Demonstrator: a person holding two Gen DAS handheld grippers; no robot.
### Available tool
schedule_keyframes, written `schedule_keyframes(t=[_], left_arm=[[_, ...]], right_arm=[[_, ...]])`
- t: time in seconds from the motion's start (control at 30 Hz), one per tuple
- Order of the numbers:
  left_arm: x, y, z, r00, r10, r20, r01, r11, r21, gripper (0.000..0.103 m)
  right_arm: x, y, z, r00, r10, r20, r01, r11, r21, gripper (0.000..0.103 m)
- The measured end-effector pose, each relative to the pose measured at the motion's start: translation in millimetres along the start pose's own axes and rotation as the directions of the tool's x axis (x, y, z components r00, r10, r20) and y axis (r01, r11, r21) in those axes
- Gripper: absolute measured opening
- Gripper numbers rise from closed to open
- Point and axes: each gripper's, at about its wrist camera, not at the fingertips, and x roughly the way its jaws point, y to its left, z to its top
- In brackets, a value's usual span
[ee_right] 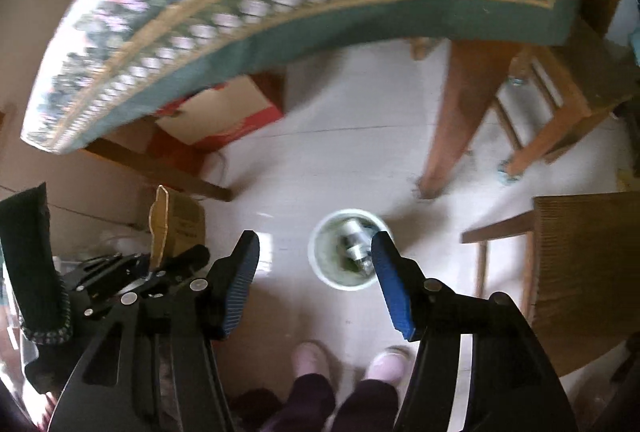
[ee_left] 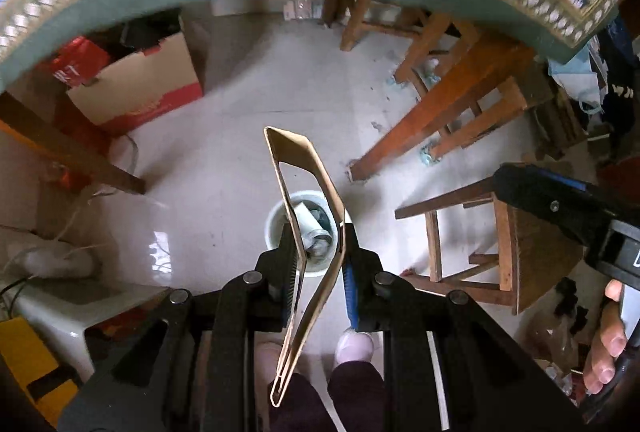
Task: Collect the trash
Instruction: 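Carry the package and bottle down over the white bucket with both tools, then open both tools to drop the package and bottle into the bucket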
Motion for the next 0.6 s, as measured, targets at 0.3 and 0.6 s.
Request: schedule_keyframes(t=[0.3,0.6], left_arm=[[64,-7,5,0.995,-0.057,-0.086,0.056,0.998,-0.021,0.053],[57,-3,5,0.995,-0.023,-0.1,0.019,0.999,-0.044,0.056]], right_arm=[[10,-18,-2,0.999,-0.048,0.003,0.048,0.999,0.01,0.054],[6,-12,1,0.999,-0.05,-0.007,0.05,0.999,-0.008,0.054]])
